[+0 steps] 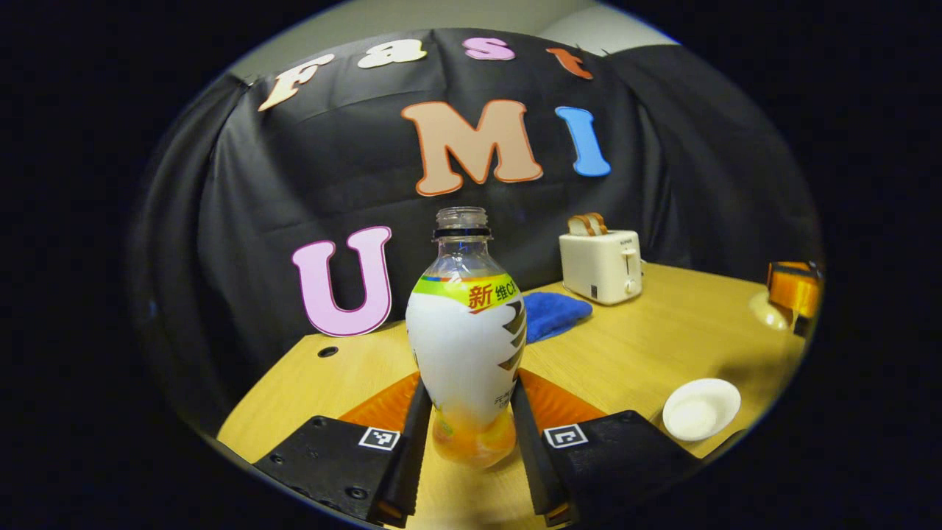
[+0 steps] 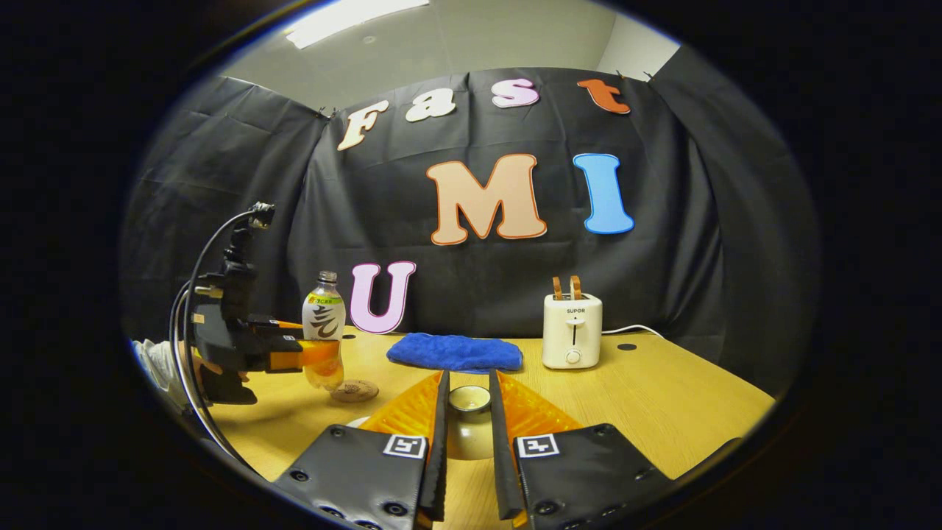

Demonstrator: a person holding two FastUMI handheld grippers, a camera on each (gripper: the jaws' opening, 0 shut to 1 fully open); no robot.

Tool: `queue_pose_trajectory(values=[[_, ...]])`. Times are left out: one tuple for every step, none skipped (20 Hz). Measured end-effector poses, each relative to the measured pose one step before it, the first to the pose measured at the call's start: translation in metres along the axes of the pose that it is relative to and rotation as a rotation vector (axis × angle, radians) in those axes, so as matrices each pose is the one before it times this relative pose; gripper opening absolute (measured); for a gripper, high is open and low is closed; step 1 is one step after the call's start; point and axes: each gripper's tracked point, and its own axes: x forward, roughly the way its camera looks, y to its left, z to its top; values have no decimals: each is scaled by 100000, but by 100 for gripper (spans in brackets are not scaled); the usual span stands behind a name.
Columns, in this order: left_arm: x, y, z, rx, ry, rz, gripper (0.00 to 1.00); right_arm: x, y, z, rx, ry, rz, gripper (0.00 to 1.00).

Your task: Open the teacup lid with one hand, grasp the water bottle and pour water into the teacup with the other hand; after pouring, place the water bottle on the coaster and then close the teacup lid.

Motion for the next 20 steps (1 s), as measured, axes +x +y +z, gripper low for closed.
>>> queue_pose_trajectory(values=[[420, 9, 126, -4290, -1649, -117, 55, 80, -60, -212, -38, 508, -68, 30], [575, 134, 4, -2762, -1098, 437, 56, 23, 86, -82, -47, 328, 97, 31], [390, 329, -308, -1308, -317, 1064, 55, 22, 13, -11, -67, 177, 92, 31], [59, 106, -639, -1442, -294, 754, 56, -2, 4, -91, -151, 86, 177, 31], [50, -107, -133, -1242, -132, 71, 56, 34, -30, -23, -108, 132, 2, 31], [307, 137, 56, -1190, -1209, 258, 56, 15, -95, -42, 5, 33, -98, 31], [585, 465, -347, -730, -806, 674, 56, 81, -107, -63, 165, 162, -153, 31], [747, 93, -198, -609, -520, 911, 56, 61, -134, -107, 257, 173, -188, 31], [321, -166, -434, -503, 1307, 418, 56, 8, -108, -40, 161, 284, -301, 31], [331, -76, -558, 151, 1953, 14, 56, -13, -171, -53, 98, 60, -285, 31], [365, 158, -269, -126, 796, 407, 56, 37, -81, 55, 135, 34, -164, 31], [118, 301, -2, -279, -212, 1082, 56, 58, -23, -166, 74, 257, -109, 31], [30, 271, -93, -253, -247, 1031, 56, -3, -37, -42, 60, 295, -123, 31], [-85, 82, -110, -317, 43, 123, 58, 33, -37, -85, -60, 236, -24, 31], [2, -33, 60, -450, -775, -178, 58, -3, 65, -6, -185, 23, 63, 31], [-64, 0, -86, 196, 534, 85, 59, 3, 133, -14, -164, -56, 89, 31], [-128, 31, -137, 88, 384, -248, 60, 33, 68, -16, -81, 109, 209, 31], [10, 34, 25, 66, 11, -13, 63, 51, 59, -178, -4, 246, 196, 31], [-9, -52, -23, -114, 223, -431, 64, 8, 138, -21, -102, 196, 274, 30], [-14, -168, -98, 41, 300, -341, 67, -31, 102, -68, -122, 131, 179, 31]])
